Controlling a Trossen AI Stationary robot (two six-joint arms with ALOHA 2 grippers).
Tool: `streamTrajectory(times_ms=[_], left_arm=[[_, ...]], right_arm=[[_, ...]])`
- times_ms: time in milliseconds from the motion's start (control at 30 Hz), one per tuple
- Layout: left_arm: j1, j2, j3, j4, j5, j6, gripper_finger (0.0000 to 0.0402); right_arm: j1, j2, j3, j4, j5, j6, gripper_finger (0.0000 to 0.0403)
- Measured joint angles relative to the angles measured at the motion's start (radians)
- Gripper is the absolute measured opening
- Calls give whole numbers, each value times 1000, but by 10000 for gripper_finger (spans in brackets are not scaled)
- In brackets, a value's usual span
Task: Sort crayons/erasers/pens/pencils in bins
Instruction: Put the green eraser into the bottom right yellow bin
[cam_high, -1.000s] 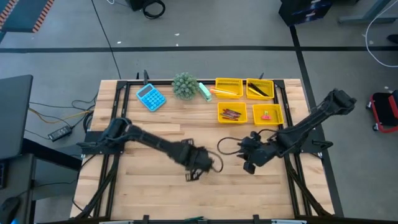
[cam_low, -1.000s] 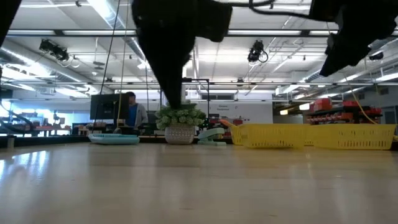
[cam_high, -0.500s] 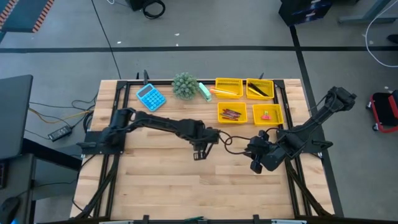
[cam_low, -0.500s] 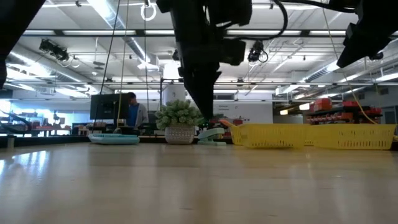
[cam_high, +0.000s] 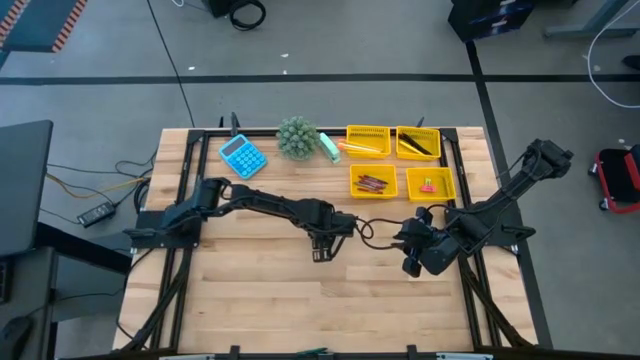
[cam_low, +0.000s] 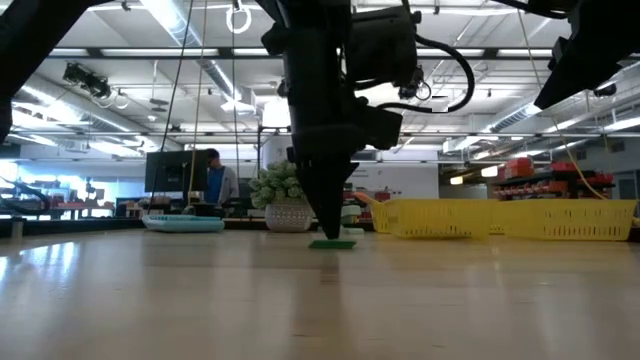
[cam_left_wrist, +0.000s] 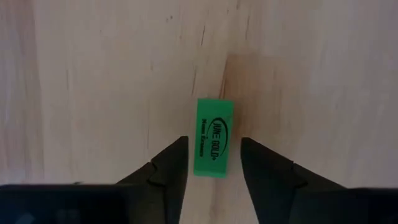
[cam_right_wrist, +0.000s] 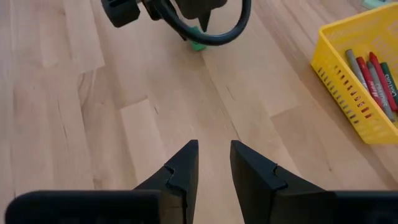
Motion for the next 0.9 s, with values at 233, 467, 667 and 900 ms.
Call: streamTrajectory(times_ms=[233,467,667,900], left_arm=[[-3,-8,83,-160,-34,2,209],[-6,-10,236,-343,-178,2,206],[-21,-10,233,-351,-211,86,161],[29,-103,7,-180,-247,185,114]], right_arm=[[0,0,0,-4,-1,-3,99],[0,0,0,-5,-12,-44,99],[5,0,0,-37,-8,-73,99],[20,0,0,-97,97,-115,99]])
